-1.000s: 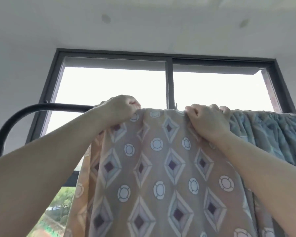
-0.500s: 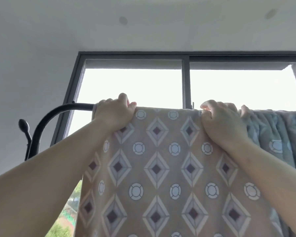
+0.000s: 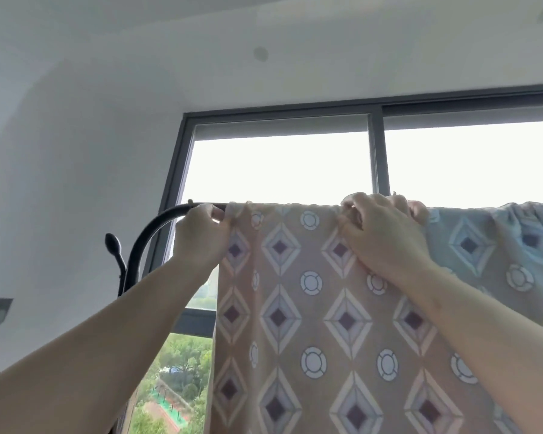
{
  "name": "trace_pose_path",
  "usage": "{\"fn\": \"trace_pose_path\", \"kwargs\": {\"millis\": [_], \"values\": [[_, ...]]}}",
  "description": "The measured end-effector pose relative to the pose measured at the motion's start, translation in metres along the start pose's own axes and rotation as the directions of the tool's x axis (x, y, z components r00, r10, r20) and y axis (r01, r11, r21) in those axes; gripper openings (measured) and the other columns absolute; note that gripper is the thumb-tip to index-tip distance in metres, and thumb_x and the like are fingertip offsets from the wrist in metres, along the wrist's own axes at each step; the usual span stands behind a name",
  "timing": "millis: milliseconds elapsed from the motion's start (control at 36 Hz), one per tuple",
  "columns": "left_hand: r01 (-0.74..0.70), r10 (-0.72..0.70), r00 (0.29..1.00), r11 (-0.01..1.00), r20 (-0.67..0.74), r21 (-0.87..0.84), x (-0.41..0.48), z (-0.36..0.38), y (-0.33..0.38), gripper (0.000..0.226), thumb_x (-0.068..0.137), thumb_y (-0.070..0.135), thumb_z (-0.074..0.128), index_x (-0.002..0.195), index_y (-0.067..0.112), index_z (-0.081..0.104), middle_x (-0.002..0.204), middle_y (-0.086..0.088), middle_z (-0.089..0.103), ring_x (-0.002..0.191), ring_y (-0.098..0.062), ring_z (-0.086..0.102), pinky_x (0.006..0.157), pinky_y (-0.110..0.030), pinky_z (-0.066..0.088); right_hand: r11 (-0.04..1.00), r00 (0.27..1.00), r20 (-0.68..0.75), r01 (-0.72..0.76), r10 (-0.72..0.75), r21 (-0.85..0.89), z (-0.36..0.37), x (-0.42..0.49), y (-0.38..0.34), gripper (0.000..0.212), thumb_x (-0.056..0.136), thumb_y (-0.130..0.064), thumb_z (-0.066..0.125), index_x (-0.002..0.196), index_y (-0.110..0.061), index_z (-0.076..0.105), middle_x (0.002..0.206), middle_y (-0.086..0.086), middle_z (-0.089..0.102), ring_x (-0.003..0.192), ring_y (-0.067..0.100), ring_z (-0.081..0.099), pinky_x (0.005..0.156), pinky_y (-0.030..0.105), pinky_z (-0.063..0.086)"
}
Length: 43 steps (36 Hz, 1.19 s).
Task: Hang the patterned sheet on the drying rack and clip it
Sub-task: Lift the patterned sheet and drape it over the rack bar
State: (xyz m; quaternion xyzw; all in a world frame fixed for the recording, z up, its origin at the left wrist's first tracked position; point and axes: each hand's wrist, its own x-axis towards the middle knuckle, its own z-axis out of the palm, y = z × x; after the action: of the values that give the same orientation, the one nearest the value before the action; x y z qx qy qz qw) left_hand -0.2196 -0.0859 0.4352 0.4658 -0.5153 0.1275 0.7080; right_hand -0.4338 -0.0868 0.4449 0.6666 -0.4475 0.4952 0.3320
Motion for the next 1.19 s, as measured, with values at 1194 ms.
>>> {"fn": "trace_pose_path", "kwargs": {"millis": [1194], "values": [[0.312,-0.326,0.944,0.850,0.042,-0.424,0.100,-0.111,-0.145,0.011,0.086,0.010,0.062,0.075,0.011,0.062,0.080,-0.009,0.062,0.072,-0.024,0.057,0.070,-0.031,0.049,0.996,0.998,0.024,0.062,-0.064,0.070,0.045,0.030,-0.134,0.024,0.095,-0.037,0.043,0.110,-0.024,0.057,0.101,-0.007,0.063,0.107,0.018,0.050,0.102,0.039,0.023]]}}
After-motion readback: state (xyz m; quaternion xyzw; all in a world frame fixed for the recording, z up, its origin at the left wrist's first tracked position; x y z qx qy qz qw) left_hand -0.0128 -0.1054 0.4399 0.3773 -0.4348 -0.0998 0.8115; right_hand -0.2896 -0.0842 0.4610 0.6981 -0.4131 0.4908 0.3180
